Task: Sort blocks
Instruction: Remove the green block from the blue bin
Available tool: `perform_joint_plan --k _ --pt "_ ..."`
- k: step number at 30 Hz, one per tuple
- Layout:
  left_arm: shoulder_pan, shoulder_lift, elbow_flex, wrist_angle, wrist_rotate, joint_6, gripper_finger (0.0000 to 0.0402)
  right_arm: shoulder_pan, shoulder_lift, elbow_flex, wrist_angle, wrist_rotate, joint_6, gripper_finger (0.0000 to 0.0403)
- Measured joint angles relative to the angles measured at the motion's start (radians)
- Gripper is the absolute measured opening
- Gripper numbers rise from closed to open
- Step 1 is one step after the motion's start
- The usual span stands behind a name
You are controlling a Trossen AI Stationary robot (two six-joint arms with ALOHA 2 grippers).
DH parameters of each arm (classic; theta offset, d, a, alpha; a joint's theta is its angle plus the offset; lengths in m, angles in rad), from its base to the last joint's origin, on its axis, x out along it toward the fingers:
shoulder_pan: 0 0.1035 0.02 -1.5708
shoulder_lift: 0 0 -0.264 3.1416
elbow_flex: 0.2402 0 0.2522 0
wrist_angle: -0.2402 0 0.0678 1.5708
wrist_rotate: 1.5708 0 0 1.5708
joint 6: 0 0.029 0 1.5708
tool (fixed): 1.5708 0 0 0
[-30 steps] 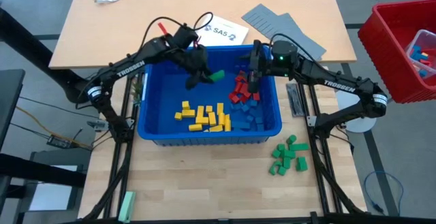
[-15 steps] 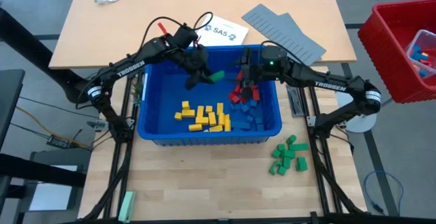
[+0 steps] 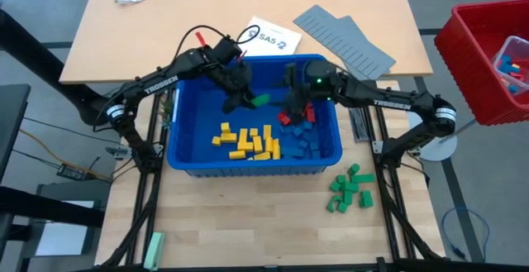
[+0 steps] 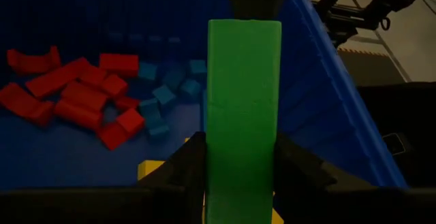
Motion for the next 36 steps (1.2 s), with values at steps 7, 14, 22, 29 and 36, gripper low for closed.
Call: perform_joint_plan --k 7,14,22,29,36 --pt "0.000 0.000 -0.025 0.011 0.001 -0.007 0.0143 0.011 0.060 0.000 0.025 0.010 -0.108 0.0228" --pt "0.000 0.000 -0.025 0.011 0.000 -0.007 0.0143 0.012 0.084 0.000 0.048 0.036 -0.117 0.0176" --pt "0.000 0.000 -0.025 0.020 0.000 0.005 0.0143 0.013 0.078 0.000 0.030 0.065 -0.085 0.0052" --pt "0.000 0.000 -0.025 0.037 -0.013 0.003 0.0143 0.014 0.077 -0.002 0.025 0.102 -0.037 0.0003" --pt "-0.002 0.000 -0.025 0.053 -0.024 -0.011 0.0160 0.015 0.051 -0.001 0.024 0.102 0.002 0.0000"
